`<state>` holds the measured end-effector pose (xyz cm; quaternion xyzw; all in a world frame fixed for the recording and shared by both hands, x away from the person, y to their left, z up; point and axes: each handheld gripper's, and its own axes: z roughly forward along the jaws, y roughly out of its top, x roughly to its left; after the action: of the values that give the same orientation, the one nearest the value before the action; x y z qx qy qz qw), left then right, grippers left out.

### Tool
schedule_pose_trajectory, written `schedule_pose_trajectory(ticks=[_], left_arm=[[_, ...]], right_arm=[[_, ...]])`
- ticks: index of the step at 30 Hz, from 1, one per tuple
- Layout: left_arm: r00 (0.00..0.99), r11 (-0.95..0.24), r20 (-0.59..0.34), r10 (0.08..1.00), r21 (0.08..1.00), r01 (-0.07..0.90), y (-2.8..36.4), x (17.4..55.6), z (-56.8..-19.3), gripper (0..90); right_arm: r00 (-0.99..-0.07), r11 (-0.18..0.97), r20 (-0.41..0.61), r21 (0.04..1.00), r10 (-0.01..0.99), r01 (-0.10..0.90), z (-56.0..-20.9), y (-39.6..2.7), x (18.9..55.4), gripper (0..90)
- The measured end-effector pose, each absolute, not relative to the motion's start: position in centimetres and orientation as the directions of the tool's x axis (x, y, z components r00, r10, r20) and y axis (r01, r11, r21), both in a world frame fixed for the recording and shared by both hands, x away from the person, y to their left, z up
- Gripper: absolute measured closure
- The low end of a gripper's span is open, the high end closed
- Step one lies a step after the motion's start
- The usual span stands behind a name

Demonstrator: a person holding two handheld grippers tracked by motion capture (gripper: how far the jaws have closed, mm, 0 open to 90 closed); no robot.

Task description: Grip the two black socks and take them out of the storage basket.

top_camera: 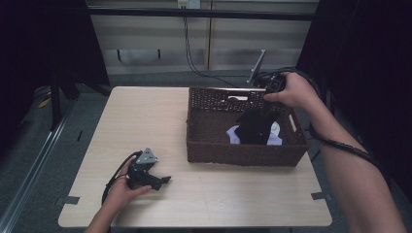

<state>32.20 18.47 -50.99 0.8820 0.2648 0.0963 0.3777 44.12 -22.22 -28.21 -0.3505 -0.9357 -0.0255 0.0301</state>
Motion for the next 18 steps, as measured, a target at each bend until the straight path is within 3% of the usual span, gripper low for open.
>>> schedule_pose_trajectory(ticks=[18], left_arm=[[0.844, -0.584, -0.025, 0.536, 0.711, 0.392, 18.5, 32.2, -50.9, 7.8]], right_arm=[[-0.799, 0.797, 0.026, 0.052, 0.601, 0.601, -22.4, -21.1, 41.2, 84.3]])
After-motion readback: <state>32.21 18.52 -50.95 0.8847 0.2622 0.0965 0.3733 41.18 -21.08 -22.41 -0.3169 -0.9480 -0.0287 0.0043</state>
